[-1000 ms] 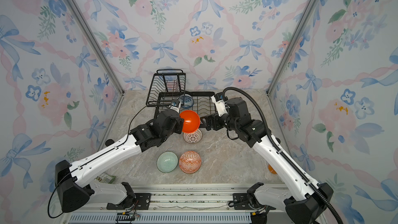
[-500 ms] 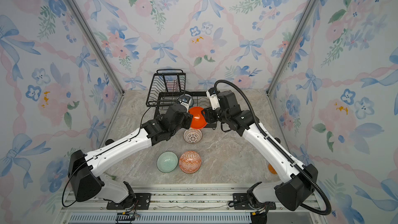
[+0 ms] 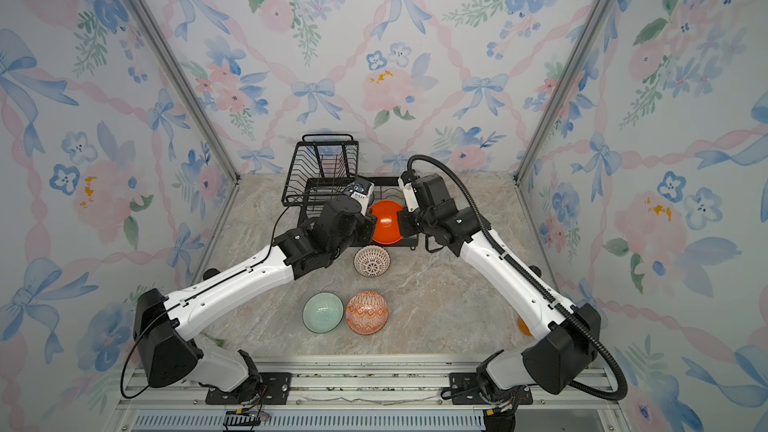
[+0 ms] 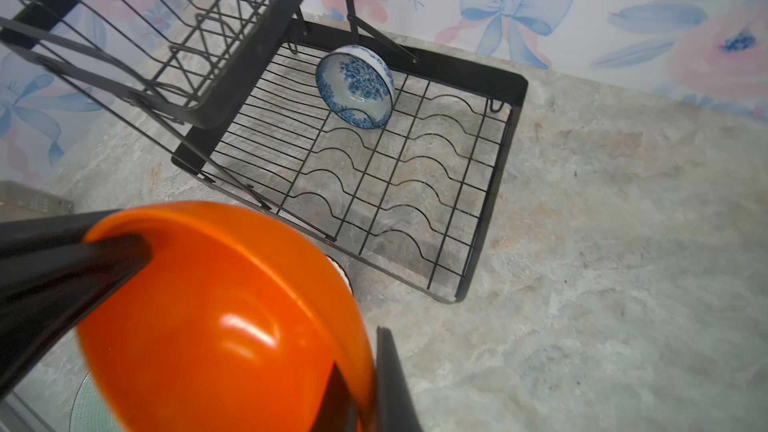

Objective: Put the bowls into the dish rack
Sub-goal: 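Carry the orange bowl toward the right gripper while the right gripper reaches for its rim, then close the right gripper on the orange bowl rim while the left gripper releases it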

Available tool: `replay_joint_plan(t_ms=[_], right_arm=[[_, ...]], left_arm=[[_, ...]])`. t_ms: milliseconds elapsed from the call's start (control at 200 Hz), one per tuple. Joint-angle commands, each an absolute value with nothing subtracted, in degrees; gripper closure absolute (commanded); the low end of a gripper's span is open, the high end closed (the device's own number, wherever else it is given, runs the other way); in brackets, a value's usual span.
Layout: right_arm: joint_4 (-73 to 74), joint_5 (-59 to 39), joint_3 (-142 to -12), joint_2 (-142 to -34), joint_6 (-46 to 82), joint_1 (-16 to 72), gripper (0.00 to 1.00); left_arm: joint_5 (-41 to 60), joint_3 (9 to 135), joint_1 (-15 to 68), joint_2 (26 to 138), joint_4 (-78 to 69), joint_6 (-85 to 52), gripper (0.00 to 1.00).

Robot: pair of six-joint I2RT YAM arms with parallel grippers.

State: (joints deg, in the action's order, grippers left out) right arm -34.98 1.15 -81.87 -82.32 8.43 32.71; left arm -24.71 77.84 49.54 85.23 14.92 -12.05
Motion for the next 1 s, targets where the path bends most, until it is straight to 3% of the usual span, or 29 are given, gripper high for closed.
replay_joint_plan(t_ms=[0, 345, 495, 995], right_arm=[[-35.4, 1.3, -83.9, -81.4, 8.2, 33.2, 1.0], [-34.1, 1.9, -83.3, -79.2, 6.9, 33.6, 1.0], [-31.9, 1.7, -80.2, -78.1, 7.1, 33.9, 1.0], [-25.5, 1.1, -72.9, -77.7, 5.3, 34.0, 1.0]], left_arm=[[-24.5, 78.5, 49.1, 85.3, 13.9, -11.3, 1.0], [-17.1, 75.7, 49.5, 81.1, 14.0, -11.3, 0.98], [-15.1, 72.7, 49.5, 78.6, 14.0, -11.8, 0.81], [-16.3, 62.1, 49.2, 71.5, 12.9, -13.9, 0.07]])
